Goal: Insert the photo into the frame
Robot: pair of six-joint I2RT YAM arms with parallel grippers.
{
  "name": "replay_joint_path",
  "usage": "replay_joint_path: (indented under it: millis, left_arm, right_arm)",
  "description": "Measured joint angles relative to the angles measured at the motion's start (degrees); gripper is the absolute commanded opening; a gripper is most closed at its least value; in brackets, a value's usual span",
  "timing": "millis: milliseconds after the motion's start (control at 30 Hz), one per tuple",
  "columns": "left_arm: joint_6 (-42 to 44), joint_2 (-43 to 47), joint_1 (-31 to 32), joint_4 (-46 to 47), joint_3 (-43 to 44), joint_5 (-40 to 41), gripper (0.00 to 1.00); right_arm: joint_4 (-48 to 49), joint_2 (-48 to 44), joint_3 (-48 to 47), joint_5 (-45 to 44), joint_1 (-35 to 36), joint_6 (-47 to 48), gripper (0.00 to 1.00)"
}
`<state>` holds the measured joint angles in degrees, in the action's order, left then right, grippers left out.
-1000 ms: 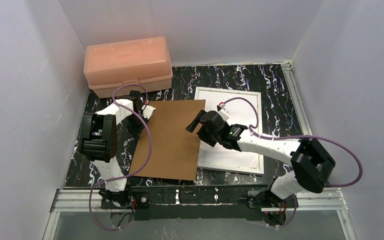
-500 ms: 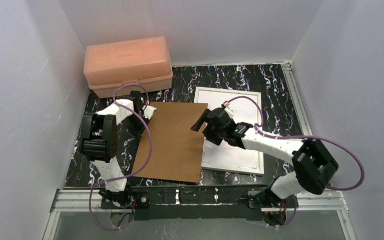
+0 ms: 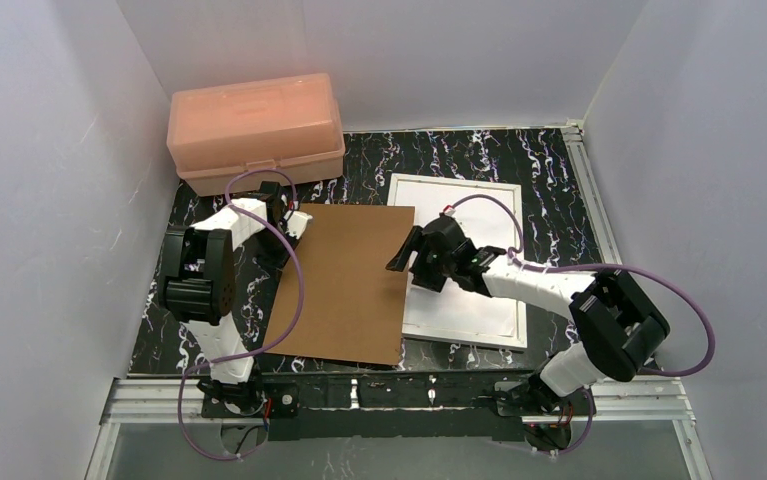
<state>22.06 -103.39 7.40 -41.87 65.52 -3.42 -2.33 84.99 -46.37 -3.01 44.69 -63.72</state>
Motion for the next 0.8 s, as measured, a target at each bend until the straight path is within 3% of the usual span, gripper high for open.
replay_joint_path:
  millis: [567,800]
  left_arm:
    - [0.0,0.0,0.0,0.0,0.0,0.0,0.0]
    - [0.0,0.0,0.0,0.0,0.0,0.1,0.0]
  right_arm:
    - [6.0,1.0,3.8,4.6,-0.8,0.6,0.71]
    - [6.8,1.0,3.8,5.8,-1.6,1.1,0.62]
